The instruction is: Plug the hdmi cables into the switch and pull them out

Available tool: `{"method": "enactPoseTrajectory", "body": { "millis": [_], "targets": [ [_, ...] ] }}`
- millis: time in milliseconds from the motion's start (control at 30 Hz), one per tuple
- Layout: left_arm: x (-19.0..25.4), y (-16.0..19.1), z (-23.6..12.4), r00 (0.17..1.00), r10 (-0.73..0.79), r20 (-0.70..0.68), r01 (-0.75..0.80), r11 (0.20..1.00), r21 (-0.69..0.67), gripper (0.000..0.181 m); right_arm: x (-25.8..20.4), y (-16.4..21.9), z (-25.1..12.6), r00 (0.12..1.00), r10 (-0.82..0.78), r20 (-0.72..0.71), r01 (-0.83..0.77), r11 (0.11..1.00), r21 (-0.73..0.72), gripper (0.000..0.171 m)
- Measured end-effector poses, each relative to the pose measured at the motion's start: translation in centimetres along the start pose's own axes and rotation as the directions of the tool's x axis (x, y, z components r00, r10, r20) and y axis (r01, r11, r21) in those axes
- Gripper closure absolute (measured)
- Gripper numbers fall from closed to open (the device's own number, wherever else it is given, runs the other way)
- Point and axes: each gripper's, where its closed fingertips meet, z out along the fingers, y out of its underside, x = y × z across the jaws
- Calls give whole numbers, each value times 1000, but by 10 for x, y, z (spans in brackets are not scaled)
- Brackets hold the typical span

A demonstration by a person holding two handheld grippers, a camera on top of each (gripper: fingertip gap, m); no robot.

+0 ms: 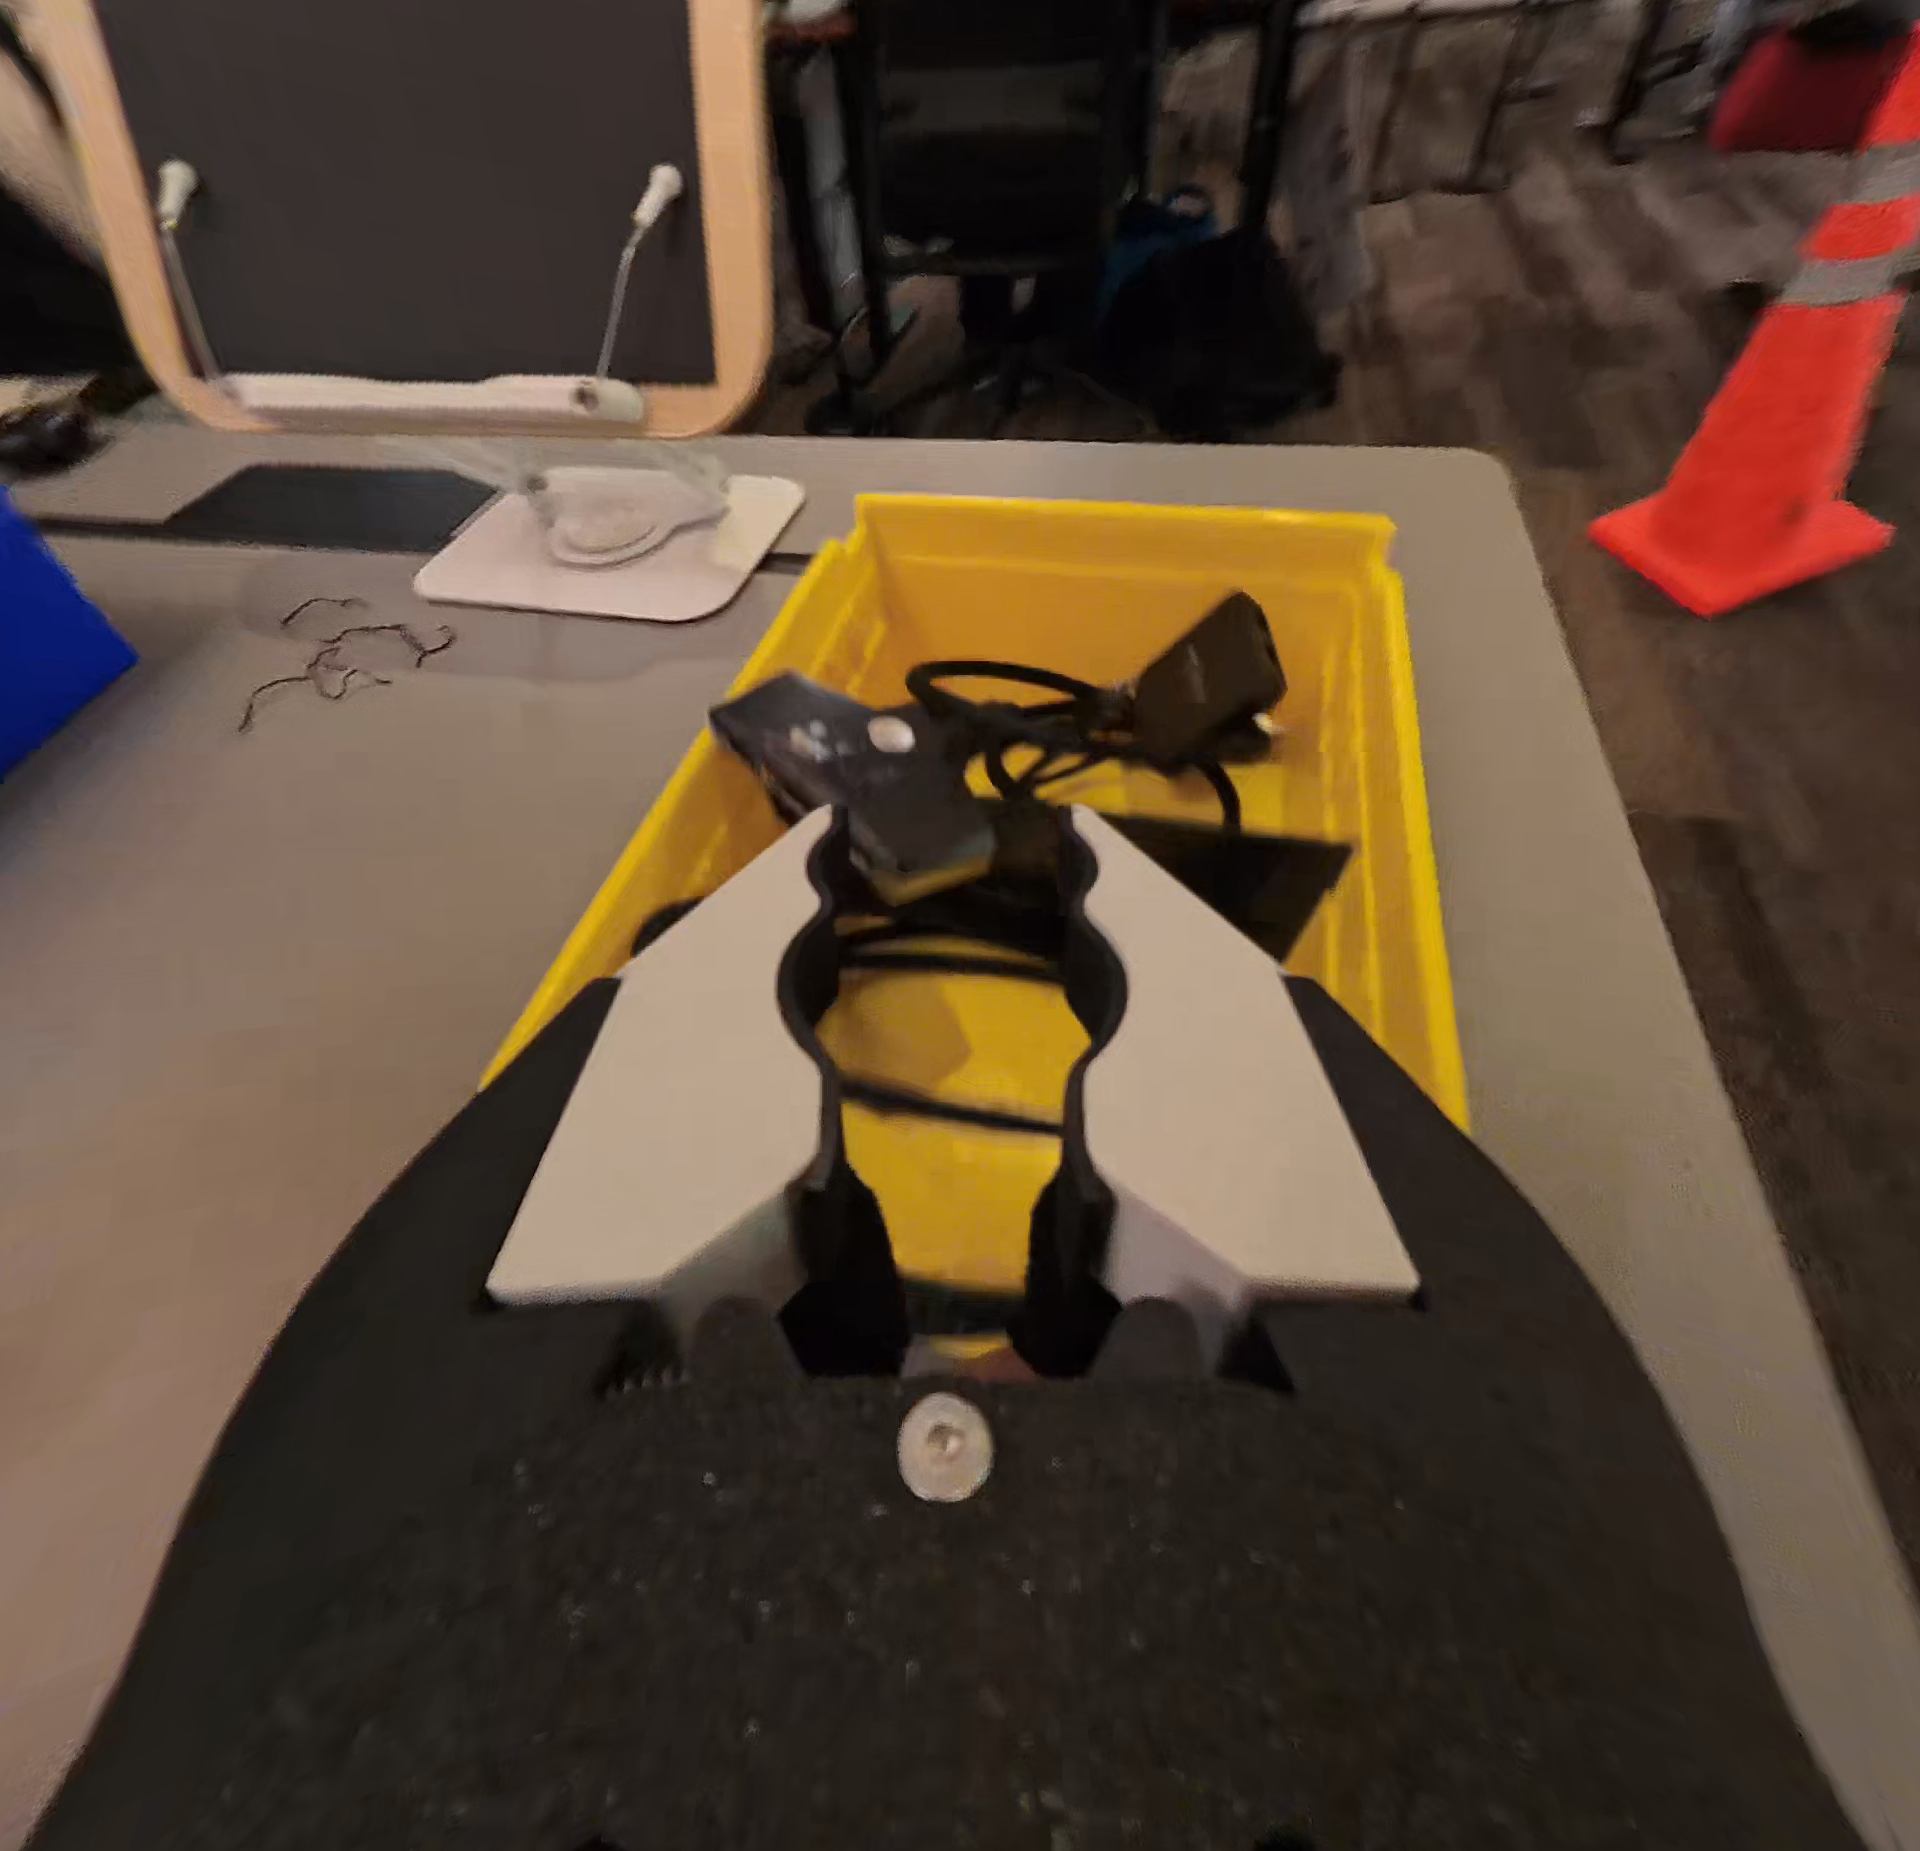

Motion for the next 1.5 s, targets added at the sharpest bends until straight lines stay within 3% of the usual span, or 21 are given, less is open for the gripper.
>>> {"method": "enactPoseTrajectory", "body": {
  "millis": [100,200,333,433,600,1233,1333,1400,1500],
  "targets": [
    [-30,21,-11,985,60,162,-54,998,-43,136,-13,44,-31,991,89,-100,-77,990,119,133],
    [-36,44,-16,978,87,192,-69,993,-101,133,-27,86,-48,984,99,-149,-86,992,89,133],
    [-39,44,-18,971,110,212,-89,990,-105,141,-34,69,-55,983,-2,-181,28,990,141,133],
    [-39,55,-18,980,15,196,16,987,-157,141,-34,72,-48,983,5,-181,22,989,147,133],
    [-32,54,-27,976,-147,158,169,977,-132,141,-34,73,-46,979,-37,-201,67,987,146,134],
    [-33,63,-26,977,-116,181,148,974,-174,142,-24,62,-50,979,2,-205,39,979,198,134],
    [-31,63,-25,978,-105,179,138,974,-180,142,-41,59,-48,987,-47,-156,80,973,215,135],
    [-29,64,-24,980,-95,177,129,974,-188,142,-71,60,-40,993,-108,-47,115,969,218,134],
    [-27,64,-23,981,-77,180,112,975,-192,142,-111,82,-15,986,-157,56,150,982,113,132]
  ]
}}
